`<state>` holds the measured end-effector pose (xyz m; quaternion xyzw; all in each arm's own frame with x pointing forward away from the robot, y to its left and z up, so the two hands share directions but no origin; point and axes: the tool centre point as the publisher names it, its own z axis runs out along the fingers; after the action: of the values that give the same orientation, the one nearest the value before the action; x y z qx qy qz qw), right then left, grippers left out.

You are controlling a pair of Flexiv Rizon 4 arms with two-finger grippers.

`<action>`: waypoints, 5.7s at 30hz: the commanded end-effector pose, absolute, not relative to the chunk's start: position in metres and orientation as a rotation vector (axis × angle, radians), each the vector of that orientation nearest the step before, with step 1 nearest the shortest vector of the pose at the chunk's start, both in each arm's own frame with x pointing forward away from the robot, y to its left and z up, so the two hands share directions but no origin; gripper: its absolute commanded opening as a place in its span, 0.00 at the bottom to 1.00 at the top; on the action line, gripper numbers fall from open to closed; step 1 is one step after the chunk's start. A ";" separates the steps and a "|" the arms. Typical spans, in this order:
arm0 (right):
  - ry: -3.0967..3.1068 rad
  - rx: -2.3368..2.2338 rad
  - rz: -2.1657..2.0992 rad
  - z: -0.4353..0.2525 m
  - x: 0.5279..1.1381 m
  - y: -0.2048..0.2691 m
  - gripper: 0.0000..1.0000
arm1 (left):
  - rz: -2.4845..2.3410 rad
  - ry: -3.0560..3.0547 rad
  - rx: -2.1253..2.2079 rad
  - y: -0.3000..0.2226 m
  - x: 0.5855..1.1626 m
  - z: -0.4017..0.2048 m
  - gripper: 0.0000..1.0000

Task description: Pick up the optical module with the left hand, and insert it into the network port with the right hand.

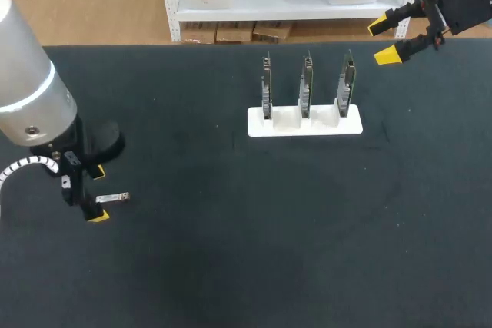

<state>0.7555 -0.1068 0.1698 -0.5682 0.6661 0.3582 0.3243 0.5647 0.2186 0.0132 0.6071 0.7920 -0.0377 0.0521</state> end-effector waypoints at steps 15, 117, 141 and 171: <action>1.747 -1.489 0.936 0.170 0.754 -0.107 1.00 | -0.070 2.412 1.862 0.216 0.562 0.003 1.00; 1.747 -1.489 0.936 0.170 0.754 -0.107 1.00 | -0.442 2.352 1.705 0.211 0.585 0.035 0.00; 1.747 -1.489 0.936 0.170 0.754 -0.107 1.00 | -0.731 1.992 1.516 0.194 0.616 0.135 0.00; 1.747 -1.489 0.936 0.170 0.754 -0.107 1.00 | -1.119 1.392 1.550 0.037 0.658 0.228 0.00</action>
<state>0.7555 -0.1068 0.1698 -0.5682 0.6661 0.3581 0.3243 0.6575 0.0368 0.2286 0.6062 0.5459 -0.4374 0.3784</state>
